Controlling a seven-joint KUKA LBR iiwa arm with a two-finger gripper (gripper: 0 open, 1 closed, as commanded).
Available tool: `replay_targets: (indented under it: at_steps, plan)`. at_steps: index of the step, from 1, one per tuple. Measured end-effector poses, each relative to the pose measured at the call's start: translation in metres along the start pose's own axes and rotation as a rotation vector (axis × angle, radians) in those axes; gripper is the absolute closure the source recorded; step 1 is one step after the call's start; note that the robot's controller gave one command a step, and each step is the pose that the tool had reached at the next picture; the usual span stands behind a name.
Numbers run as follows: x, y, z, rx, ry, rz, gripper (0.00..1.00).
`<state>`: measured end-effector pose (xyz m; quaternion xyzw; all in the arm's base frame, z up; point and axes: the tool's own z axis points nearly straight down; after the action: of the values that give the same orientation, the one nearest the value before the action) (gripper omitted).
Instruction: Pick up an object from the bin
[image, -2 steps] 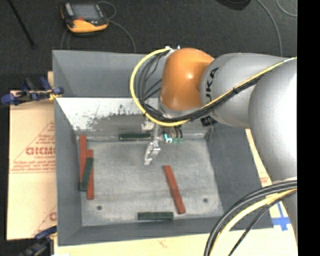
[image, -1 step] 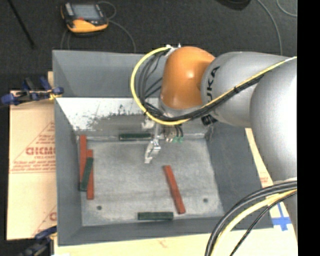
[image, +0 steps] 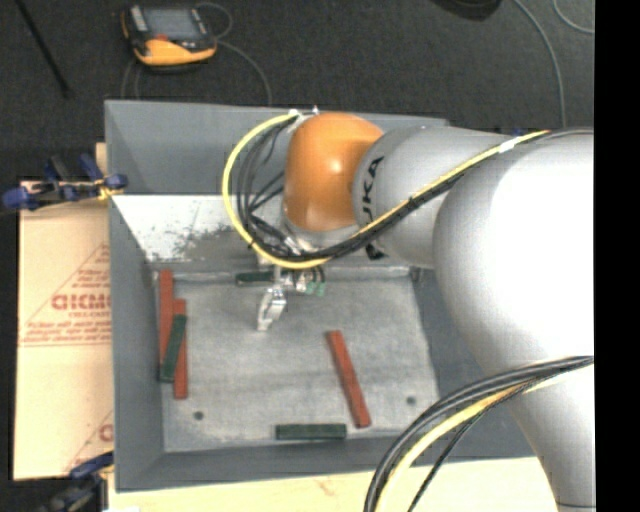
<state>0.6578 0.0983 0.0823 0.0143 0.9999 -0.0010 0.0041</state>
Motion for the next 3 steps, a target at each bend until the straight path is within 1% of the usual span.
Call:
replay_targets:
  at_steps: [1,2,3]
  plan:
    - [0.004,0.000,0.005,-0.003,0.005,0.000,0.00]
    - [0.007,-0.042,-0.014,-0.003,0.003,-0.398,0.00]
    - [0.004,-0.029,-0.006,-0.005,0.001,-0.278,0.00]
